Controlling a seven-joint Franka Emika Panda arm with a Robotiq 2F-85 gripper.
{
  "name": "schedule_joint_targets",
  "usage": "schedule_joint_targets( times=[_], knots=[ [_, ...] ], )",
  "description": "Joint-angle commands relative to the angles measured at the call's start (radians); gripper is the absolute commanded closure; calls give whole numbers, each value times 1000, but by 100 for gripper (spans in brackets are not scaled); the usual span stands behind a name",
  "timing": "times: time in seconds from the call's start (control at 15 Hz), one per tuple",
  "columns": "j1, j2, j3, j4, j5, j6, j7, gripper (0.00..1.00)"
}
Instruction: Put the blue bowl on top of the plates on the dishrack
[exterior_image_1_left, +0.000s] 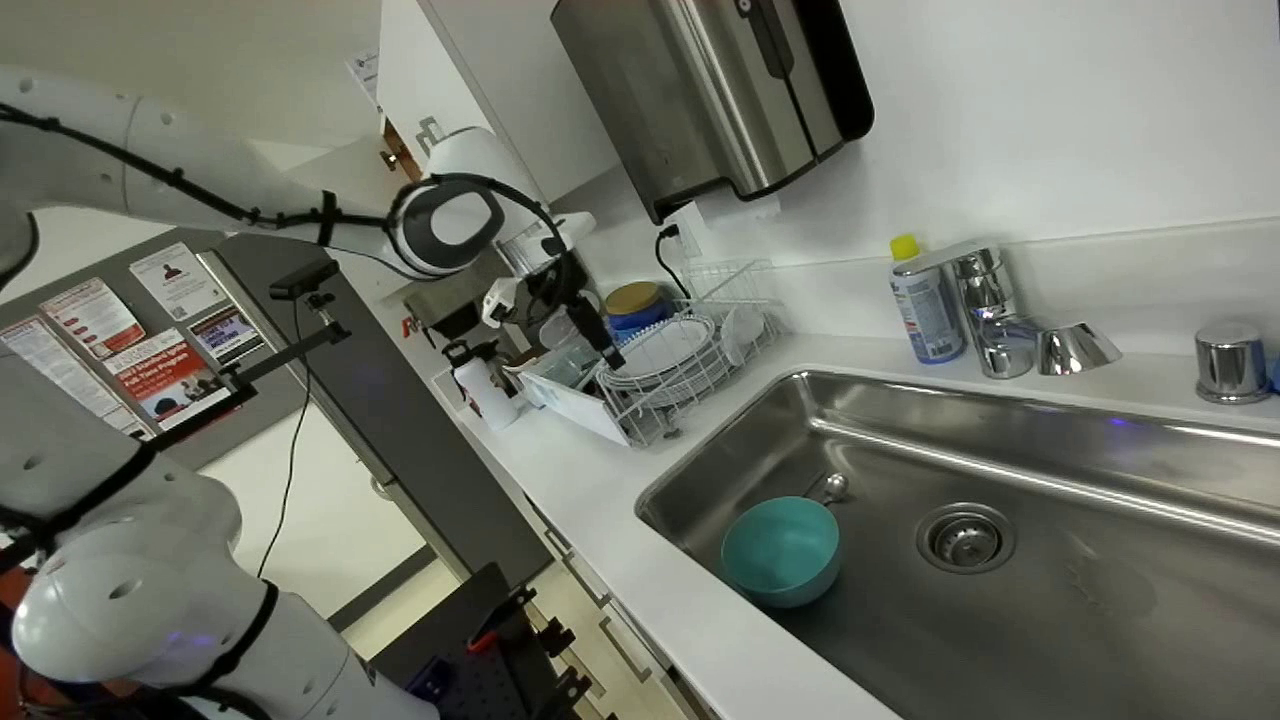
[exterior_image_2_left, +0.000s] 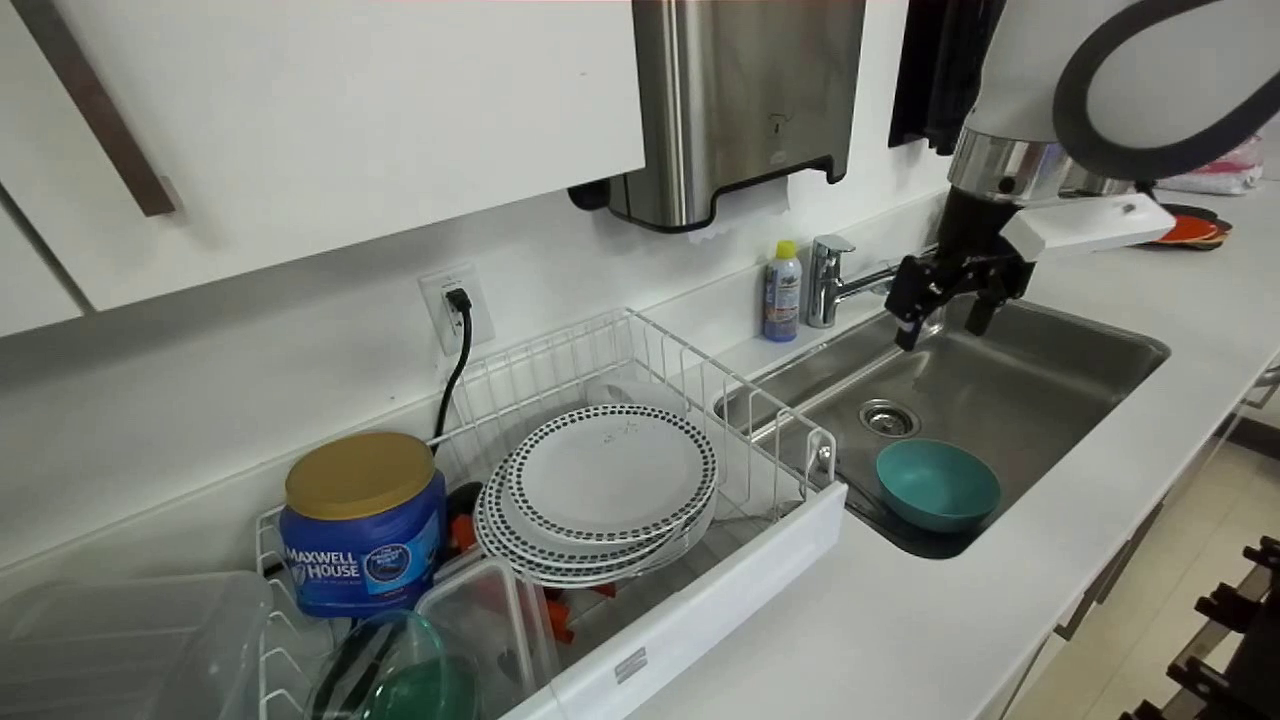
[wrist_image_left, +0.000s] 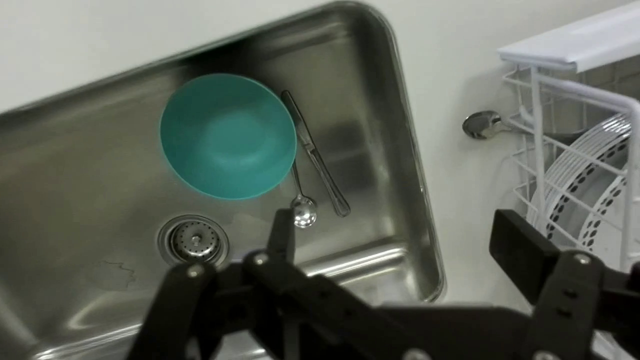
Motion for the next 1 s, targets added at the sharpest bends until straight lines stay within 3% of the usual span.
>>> schedule_joint_targets(
  times=[0.0, 0.27, 0.53, 0.6, 0.93],
  knots=[
    [-1, 161, -30, 53, -31, 154, 50, 0],
    [29, 341, -96, 82, -81, 316, 143, 0],
    [88, 488, -179, 137, -56, 356, 199, 0],
    [81, 428, -171, 88, -40, 346, 141, 0],
    [99, 496, -190, 136, -35, 348, 156, 0]
  ],
)
